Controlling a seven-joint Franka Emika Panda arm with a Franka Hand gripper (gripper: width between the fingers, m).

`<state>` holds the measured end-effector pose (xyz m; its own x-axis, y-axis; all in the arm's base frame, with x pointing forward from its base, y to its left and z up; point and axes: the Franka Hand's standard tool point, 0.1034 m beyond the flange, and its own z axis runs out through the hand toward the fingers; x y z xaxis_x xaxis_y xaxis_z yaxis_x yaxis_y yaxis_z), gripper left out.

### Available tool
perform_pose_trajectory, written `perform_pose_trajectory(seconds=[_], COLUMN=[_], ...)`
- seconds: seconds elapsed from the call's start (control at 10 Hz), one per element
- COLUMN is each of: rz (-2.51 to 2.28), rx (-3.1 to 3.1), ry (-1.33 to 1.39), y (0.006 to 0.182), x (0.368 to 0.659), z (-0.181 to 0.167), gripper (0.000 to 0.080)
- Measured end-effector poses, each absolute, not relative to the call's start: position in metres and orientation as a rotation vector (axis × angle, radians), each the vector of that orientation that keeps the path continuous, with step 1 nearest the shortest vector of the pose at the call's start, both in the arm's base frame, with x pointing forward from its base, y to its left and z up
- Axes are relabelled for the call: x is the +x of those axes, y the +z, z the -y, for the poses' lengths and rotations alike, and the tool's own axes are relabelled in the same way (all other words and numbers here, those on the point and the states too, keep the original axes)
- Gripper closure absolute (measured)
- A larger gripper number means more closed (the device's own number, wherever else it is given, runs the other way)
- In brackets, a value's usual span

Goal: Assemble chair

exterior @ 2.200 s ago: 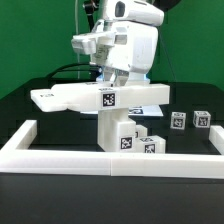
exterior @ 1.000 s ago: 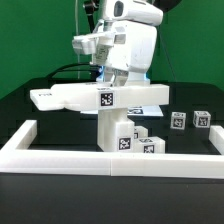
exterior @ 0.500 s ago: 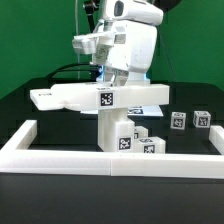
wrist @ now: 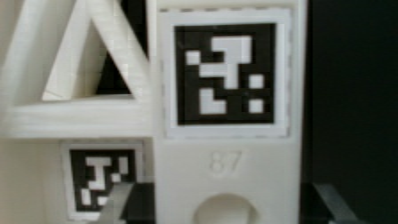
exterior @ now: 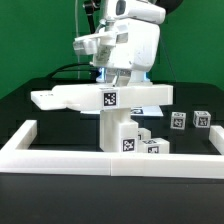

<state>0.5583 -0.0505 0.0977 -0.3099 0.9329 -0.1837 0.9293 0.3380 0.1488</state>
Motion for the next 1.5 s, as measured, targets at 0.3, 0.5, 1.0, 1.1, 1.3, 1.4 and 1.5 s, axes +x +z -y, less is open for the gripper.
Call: perform_pose_trajectory(seconds=[0.3, 0.5, 1.0, 1.1, 1.3, 1.4, 1.5], rz=[-2.366, -2.366, -2.366, -2.355, -2.284, -2.229, -2.179], rx=[1.682, 1.682, 1.682, 1.702, 1.799, 1.865, 1.927], ry=[0.022, 0.022, 0.022, 0.022, 0.034, 0.044, 0.054], y=[0.098, 0.098, 0.098, 0.098, 0.098, 0.098, 0.098], x=[0.558, 0.558, 0.558, 0.558, 0.556, 0.555, 0.555], z=[0.051, 0.051, 0.051, 0.051, 0.048, 0.042, 0.038], gripper=[0.0509, 0.0508, 0.0508, 0.0508, 0.0508, 0.0508, 0.0508])
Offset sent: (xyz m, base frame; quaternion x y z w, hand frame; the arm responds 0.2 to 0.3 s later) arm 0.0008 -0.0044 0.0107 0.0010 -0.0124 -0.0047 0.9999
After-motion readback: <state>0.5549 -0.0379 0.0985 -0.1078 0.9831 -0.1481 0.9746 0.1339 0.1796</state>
